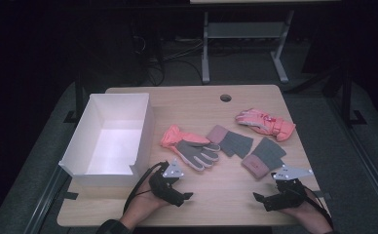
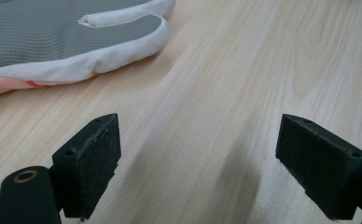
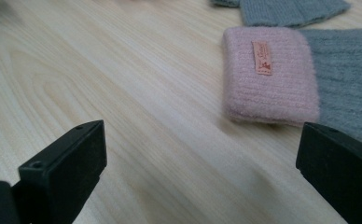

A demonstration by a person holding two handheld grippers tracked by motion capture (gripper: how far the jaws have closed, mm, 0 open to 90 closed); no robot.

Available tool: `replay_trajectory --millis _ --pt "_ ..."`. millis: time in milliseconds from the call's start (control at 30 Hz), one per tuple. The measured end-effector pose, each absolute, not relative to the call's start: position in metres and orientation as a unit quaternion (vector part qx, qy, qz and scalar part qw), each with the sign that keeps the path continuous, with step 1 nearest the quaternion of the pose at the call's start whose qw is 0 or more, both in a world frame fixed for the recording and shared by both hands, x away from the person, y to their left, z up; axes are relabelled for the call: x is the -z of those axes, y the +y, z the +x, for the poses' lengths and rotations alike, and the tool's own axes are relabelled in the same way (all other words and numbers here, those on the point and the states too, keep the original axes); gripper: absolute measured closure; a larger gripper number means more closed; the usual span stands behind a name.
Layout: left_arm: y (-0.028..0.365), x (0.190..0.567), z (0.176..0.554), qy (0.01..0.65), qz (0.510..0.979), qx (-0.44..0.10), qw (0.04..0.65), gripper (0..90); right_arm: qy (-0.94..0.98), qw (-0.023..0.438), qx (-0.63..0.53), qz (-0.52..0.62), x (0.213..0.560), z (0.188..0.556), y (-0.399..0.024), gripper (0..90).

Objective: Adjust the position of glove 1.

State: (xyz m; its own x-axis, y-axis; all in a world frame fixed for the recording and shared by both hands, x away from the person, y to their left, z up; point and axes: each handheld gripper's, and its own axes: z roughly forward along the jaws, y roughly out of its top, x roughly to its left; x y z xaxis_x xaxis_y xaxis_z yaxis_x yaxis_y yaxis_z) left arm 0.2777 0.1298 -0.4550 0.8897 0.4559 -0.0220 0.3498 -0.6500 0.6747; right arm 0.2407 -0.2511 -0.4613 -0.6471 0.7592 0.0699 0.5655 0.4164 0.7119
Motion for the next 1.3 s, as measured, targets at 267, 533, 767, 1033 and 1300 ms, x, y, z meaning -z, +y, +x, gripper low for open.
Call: replay_trajectory --millis 267,533,767,1033,1300 --pt "0.134 0.453 0.278 0.238 0.894 -0.07 0.374 13.2 0.833 0.13 -0.369 0.392 0.455 0.242 -0.252 1.6" --pt "0.133 0.452 0.275 0.225 0.899 -0.076 0.369 13.1 0.826 0.128 -0.373 0.403 0.449 0.246 -0.256 10.9" --pt "0.135 0.449 0.276 0.229 0.895 -0.07 0.377 13.1 0.815 0.143 -0.384 0.41 0.441 0.257 -0.259 14.9" --pt "0.135 0.448 0.276 0.229 0.897 -0.069 0.371 13.2 0.806 0.15 -0.4 0.41 0.432 0.272 -0.261 37.9" --pt "0.134 0.449 0.276 0.227 0.898 -0.066 0.372 13.3 0.802 0.162 -0.399 0.414 0.426 0.292 -0.26 79.2"
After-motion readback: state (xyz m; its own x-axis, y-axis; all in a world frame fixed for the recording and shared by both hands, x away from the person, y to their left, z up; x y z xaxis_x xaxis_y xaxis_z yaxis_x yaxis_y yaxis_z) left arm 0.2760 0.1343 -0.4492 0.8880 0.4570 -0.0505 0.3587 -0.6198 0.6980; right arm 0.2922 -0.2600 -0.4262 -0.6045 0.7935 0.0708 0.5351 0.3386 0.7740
